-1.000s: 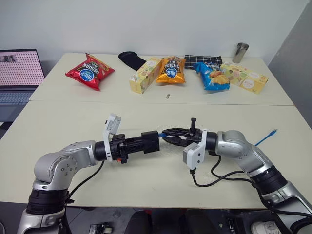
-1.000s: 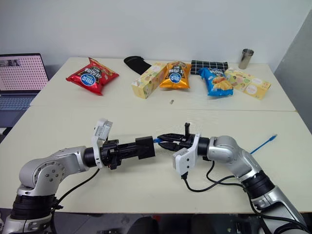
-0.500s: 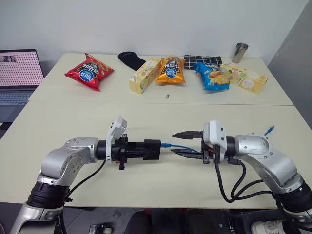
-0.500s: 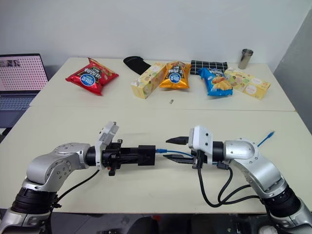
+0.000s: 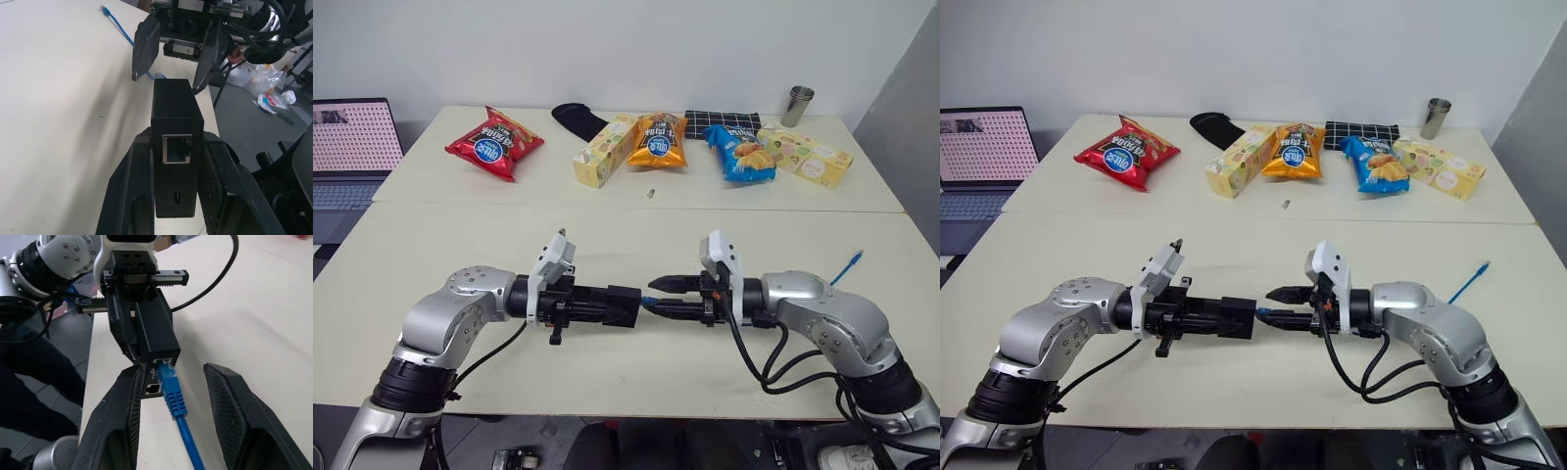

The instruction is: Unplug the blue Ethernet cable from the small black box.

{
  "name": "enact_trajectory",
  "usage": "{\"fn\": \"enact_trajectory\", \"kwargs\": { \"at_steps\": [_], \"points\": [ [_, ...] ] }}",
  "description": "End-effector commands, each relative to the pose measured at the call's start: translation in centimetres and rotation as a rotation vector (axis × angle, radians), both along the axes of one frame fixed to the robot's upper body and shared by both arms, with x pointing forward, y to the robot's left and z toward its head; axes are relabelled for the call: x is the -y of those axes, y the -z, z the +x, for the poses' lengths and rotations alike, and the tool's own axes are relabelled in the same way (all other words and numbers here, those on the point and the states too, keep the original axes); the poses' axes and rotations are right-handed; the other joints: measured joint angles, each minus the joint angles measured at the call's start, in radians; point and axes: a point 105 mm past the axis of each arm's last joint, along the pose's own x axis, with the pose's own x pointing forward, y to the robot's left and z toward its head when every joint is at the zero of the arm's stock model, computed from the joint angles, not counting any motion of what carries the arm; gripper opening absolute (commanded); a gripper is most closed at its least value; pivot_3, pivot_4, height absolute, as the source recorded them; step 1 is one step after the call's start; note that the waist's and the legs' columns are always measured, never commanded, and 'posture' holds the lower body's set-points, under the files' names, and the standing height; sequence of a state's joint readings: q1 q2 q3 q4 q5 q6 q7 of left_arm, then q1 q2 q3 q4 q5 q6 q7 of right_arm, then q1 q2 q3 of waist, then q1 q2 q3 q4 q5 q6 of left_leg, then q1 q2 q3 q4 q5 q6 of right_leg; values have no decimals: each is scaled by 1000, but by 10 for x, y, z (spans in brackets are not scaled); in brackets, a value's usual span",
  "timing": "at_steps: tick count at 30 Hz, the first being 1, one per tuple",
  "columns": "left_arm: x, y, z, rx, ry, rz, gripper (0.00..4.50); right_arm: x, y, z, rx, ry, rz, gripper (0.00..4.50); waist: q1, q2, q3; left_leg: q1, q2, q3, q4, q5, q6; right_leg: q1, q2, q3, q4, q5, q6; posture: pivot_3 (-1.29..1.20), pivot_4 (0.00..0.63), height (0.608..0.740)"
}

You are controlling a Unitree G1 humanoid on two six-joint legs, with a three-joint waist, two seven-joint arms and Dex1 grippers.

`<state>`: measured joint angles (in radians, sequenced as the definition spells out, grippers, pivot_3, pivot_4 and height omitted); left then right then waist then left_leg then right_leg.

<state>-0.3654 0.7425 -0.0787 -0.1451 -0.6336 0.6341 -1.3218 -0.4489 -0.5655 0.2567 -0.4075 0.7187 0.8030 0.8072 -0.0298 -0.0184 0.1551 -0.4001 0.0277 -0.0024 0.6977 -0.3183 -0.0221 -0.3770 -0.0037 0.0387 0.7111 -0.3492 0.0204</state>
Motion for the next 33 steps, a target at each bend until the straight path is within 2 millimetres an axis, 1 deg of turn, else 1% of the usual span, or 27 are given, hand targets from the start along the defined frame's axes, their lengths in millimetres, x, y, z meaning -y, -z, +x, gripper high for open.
{"fn": "enact_trajectory", "kwargs": {
  "at_steps": [1,10,15,18,20,29,33],
  "points": [
    [1,-6,-1,42,16,-7,795,-3,-9,-3,6,-35,20,2074,0,0,0,0,0,0,0,0,0,0,0,0,0,0,0,0,150,740],
    [0,-4,-2,44,12,-6,795,-6,-8,-3,-3,-42,14,2074,0,0,0,0,0,0,0,0,0,0,0,0,0,0,0,0,150,740],
    [1,-4,-3,46,14,-8,795,-7,-4,-2,12,-50,-11,1176,0,0,0,0,0,0,0,0,0,0,0,0,0,0,0,0,150,740],
    [1,-3,-5,50,21,-6,795,-6,0,-2,34,-62,-45,425,-1,0,0,0,0,0,0,0,0,0,0,0,0,0,0,0,150,740],
    [2,-3,-6,51,29,-6,795,-6,0,-1,41,-68,-50,121,-1,0,0,0,0,0,0,0,0,0,0,0,0,0,0,0,150,740],
    [3,-1,-12,61,75,10,795,-3,1,5,36,-85,-79,89,-1,0,0,0,0,0,0,0,0,0,0,0,0,0,0,0,150,740],
    [-3,6,-10,90,62,51,795,10,5,10,0,-64,-102,72,0,0,0,0,0,0,0,0,0,0,0,0,0,0,0,0,150,740]
  ]
}}
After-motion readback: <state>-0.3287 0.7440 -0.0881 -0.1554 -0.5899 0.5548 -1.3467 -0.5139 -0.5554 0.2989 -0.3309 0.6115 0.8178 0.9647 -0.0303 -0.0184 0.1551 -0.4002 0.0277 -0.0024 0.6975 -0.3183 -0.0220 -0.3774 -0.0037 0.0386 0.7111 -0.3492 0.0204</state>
